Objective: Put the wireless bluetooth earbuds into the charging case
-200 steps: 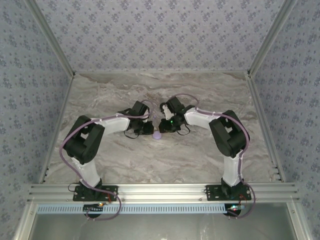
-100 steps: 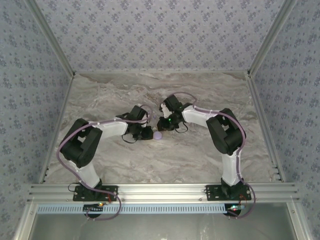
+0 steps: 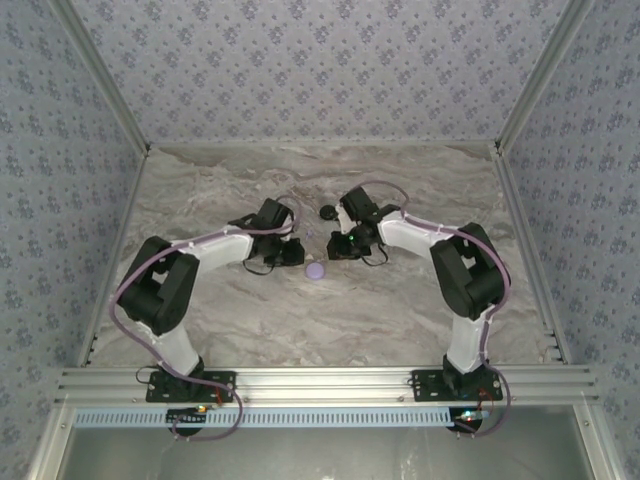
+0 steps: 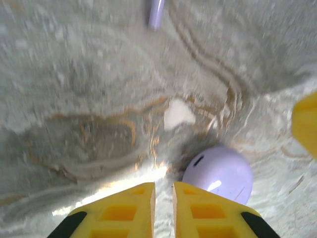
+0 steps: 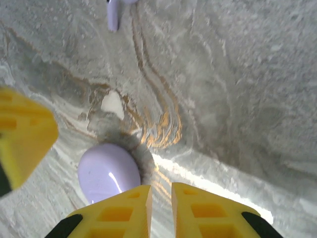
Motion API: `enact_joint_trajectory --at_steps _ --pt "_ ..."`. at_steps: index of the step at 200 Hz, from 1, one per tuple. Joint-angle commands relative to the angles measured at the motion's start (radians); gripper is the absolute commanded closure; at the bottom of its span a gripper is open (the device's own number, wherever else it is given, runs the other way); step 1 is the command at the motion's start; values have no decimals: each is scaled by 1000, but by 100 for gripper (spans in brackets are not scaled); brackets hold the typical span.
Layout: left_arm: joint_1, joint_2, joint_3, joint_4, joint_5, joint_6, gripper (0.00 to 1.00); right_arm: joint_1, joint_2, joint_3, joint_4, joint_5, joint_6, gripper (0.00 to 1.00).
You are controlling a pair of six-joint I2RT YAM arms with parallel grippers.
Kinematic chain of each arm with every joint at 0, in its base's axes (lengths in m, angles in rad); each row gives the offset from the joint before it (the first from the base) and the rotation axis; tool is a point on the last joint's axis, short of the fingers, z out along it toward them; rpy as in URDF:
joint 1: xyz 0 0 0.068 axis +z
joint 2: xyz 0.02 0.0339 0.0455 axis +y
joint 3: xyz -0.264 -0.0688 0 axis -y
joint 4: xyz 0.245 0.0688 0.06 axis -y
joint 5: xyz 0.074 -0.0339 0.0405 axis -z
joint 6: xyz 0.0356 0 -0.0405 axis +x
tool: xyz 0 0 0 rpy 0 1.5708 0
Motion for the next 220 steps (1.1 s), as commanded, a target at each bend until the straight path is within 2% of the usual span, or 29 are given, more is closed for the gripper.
enact_joint_trajectory --at_steps 1,69,207,220 --pt "1 54 53 -22 13 25 87 20 -36 -44 -17 -33 -6 80" --pt "0 121 86 0 81 23 88 55 -20 -54 11 -61 12 81" --pt "-9 56 -4 1 105 21 87 57 75 -12 36 -61 46 82" --pt "-17 49 -12 -4 103 21 87 57 83 30 31 -59 44 82"
